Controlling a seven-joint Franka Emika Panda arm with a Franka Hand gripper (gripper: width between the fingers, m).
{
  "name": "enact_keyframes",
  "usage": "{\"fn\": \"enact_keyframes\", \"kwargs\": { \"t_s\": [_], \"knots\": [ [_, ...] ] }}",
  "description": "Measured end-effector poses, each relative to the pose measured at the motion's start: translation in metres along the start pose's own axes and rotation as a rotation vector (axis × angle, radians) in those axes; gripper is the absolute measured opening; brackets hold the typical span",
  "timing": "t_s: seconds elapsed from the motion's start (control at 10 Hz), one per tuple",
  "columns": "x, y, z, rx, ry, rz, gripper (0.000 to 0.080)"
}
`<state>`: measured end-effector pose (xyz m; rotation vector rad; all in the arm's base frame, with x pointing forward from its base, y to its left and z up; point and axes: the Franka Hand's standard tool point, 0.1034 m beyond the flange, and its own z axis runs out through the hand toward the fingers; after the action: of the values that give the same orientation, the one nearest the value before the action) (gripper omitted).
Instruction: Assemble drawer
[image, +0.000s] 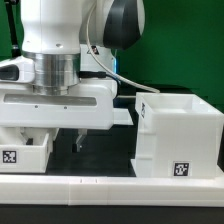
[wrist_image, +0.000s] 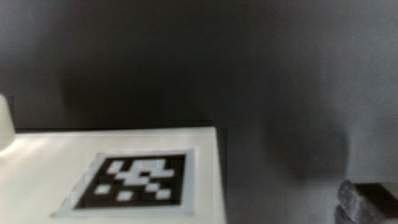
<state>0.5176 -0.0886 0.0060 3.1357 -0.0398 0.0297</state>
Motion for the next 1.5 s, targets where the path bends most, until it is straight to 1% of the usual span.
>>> {"fn": "enact_keyframes", "kwargs": {
  "t_s": [0.1, 0.2, 0.3, 0.6, 0.7, 0.8, 1.4, 1.5],
  "knots": [
    [0.0002, 0.0, 0.0, -0.001, 0.002, 0.0, 0.0649],
    [0.0003, 0.0, 0.0, -0.001, 0.002, 0.0, 0.0619],
    [0.0003, 0.0, 0.0, -0.001, 0.002, 0.0, 0.0619],
    [0.0004, 0.0001, 0.0, -0.001, 0.002, 0.0, 0.0185],
    [0.0004, 0.0001, 0.0, -0.001, 0.002, 0.0, 0.0185],
    [0.0004, 0.0, -0.0001, -0.001, 0.002, 0.0, 0.0047],
    [0.0005, 0.0, -0.0001, -0.001, 0.002, 0.0, 0.0041],
    [0.001, -0.0019, -0.0013, 0.001, -0.001, -0.005, 0.0041]
  ]
}}
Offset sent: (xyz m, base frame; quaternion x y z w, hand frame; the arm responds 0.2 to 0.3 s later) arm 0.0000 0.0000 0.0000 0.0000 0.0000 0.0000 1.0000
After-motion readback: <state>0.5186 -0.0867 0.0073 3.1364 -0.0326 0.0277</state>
